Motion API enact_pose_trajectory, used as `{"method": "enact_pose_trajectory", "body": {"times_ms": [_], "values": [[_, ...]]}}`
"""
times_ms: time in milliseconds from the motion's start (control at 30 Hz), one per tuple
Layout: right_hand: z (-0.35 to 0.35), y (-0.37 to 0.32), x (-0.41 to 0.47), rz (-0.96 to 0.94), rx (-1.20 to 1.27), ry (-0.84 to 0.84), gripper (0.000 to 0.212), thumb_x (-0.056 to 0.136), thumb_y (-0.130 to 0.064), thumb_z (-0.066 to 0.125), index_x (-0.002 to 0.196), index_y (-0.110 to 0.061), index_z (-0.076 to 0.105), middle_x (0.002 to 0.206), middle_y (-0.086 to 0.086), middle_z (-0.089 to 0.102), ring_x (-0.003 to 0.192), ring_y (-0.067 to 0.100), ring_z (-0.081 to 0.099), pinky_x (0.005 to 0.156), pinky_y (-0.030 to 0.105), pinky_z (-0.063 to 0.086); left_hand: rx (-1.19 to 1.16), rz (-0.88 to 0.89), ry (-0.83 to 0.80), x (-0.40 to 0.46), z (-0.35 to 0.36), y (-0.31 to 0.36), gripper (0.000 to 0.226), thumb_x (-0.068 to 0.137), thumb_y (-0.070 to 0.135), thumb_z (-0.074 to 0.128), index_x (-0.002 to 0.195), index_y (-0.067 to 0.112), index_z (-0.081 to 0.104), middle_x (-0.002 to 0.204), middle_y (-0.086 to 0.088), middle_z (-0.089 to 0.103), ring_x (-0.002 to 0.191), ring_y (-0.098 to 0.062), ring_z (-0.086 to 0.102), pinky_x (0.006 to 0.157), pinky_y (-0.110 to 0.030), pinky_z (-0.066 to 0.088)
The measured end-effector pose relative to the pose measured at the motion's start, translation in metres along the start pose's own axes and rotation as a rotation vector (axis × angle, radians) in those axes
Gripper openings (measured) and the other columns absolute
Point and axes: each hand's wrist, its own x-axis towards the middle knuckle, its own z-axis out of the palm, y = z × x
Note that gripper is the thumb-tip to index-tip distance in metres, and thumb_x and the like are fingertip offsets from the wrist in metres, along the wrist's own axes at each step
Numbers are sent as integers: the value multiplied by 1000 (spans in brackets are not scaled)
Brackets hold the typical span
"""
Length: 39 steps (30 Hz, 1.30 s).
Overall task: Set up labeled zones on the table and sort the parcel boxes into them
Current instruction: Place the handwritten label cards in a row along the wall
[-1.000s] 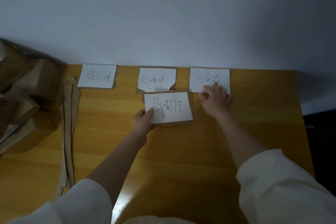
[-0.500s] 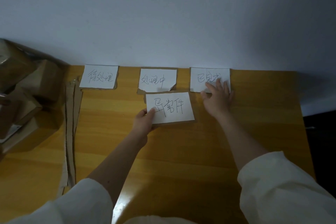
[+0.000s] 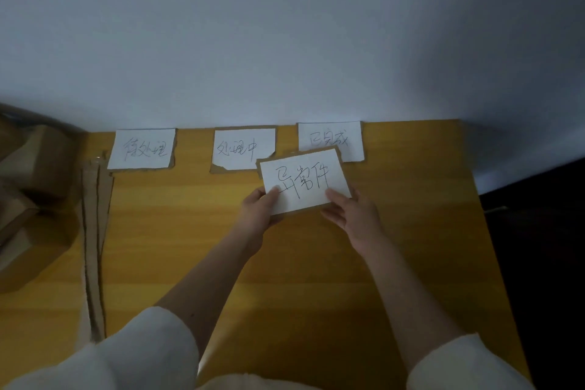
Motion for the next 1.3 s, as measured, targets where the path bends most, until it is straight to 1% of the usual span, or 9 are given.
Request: {"method": "enact_pose_trajectory", "body": {"times_ms": [267,367,433,500,600,700,833,1100,1300], "values": [[-69,-41,-5,-123,78,439,22,84,-13,72,92,-21,53,111,8,63,99,22,66,76,30,59,419,133,-41,0,33,-16,37,94,20,58,131,18,53,131,-2,55,113,-18,56,83,-28,44],[-102,-55,-1,-161,38,548,24,85,-15,72,100,-21,54,114,6,61,104,23,64,73,27,58,568,163,-36,2,42,-24,42,94,20,58,135,23,51,103,8,57,70,-1,48,59,-20,41],[-122,-64,1,-177,2,594,29,86,-15,71,110,-16,55,118,8,62,102,23,65,69,24,57,659,174,-26,3,46,-26,41,94,22,58,134,27,51,111,1,58,62,-4,48,52,-21,42],[-138,-72,6,-191,-34,610,35,87,-14,69,118,-13,55,119,8,62,102,22,65,67,23,56,750,204,-39,4,49,-27,42,93,23,59,134,28,51,136,-5,50,88,-15,60,67,-27,53],[-153,-77,15,-198,-90,615,43,89,-15,67,129,-11,52,123,7,60,104,22,63,72,25,56,883,254,-44,9,55,-28,47,91,24,61,136,26,50,151,-5,38,139,-27,33,109,-46,37],[-159,-73,29,-227,-273,687,49,89,-20,68,134,-15,50,130,6,58,115,25,60,88,36,57,968,281,-38,11,61,-28,51,90,24,62,139,26,48,154,-4,33,143,-28,23,115,-48,28],[-158,-62,39,-307,-676,869,47,84,-28,71,127,-22,53,132,9,54,119,31,57,88,46,57,1051,287,-29,13,66,-29,57,89,25,65,142,28,44,157,-3,27,144,-30,19,115,-47,25],[-129,-33,42,-436,-1330,594,37,93,-37,56,130,-29,57,146,0,45,136,24,35,108,42,33,1178,228,-69,22,70,-33,64,88,31,65,145,32,37,159,-5,15,145,-33,11,116,-47,22],[-127,-49,59,-390,-1378,574,41,94,-38,56,133,-29,53,153,2,36,140,27,29,113,46,28,1292,165,-127,27,73,-25,75,86,41,66,150,33,26,158,-9,8,143,-36,9,116,-46,22]]}}
